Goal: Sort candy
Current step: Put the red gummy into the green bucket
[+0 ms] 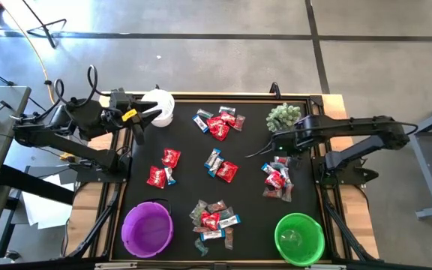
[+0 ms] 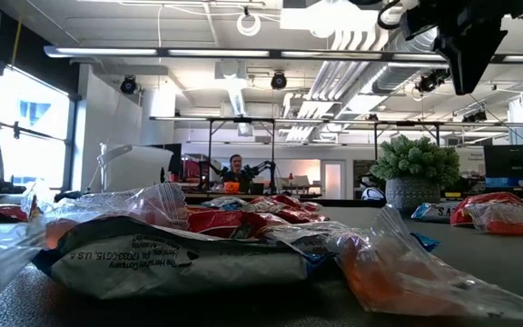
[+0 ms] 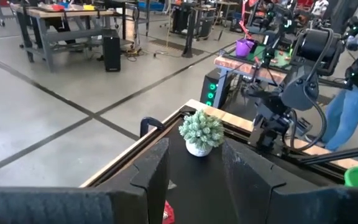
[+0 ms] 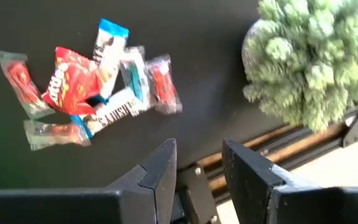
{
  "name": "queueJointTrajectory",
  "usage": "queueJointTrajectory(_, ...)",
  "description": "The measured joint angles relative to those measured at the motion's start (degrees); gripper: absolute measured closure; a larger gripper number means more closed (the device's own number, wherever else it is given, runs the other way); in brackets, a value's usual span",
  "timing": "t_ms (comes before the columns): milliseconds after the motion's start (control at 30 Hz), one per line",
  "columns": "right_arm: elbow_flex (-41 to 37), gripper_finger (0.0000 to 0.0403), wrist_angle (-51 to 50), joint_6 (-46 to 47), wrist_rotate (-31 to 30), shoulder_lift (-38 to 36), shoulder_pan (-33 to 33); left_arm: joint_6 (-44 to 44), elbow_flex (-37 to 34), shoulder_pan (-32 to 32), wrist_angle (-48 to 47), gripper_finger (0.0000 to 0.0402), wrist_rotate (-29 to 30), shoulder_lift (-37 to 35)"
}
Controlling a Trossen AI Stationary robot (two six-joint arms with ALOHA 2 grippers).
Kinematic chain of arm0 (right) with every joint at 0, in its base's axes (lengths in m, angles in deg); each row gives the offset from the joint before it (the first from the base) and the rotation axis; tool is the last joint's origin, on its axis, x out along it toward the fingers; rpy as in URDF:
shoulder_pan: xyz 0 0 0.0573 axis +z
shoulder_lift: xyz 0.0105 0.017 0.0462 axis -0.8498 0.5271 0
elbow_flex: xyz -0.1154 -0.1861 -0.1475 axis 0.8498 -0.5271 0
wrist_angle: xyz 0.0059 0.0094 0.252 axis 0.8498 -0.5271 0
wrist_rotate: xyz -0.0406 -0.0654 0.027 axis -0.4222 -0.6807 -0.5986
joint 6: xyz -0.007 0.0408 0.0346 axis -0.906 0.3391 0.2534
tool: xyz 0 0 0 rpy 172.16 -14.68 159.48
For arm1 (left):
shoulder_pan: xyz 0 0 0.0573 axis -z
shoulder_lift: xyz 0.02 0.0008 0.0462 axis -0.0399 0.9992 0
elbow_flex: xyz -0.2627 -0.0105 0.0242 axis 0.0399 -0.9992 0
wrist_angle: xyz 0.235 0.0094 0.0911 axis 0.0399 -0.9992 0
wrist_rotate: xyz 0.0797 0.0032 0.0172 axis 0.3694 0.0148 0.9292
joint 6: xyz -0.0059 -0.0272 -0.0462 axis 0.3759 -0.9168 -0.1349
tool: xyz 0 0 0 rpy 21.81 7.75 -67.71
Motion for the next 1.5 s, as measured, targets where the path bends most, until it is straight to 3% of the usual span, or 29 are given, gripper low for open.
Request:
queueJointTrajectory(600,-27.54,0.0277,27.18,4.33,4.35,0.32,-0.30,1.77,0.00,0.00,0.08,0.0271,0.13,0.00)
queueJointTrajectory(833,-31.95,0.0277,33.67,13.72,7.32,0.31,-3.41,2.47,0.00,0.00,2.09,0.0271,0.26,0.02)
queueJointTrajectory(1067,-32.82,0.0277,35.94,0.40,2.55,0.30,-3.80,2.49,0.00,0.00,1.85,0.0271,0.24,0.07)
queueJointTrajectory(1500,-34.64,0.0277,39.95,1.57,3.10,0.32,-4.25,2.47,-0.04,0.07,1.73,0.0271,0.19,0.16)
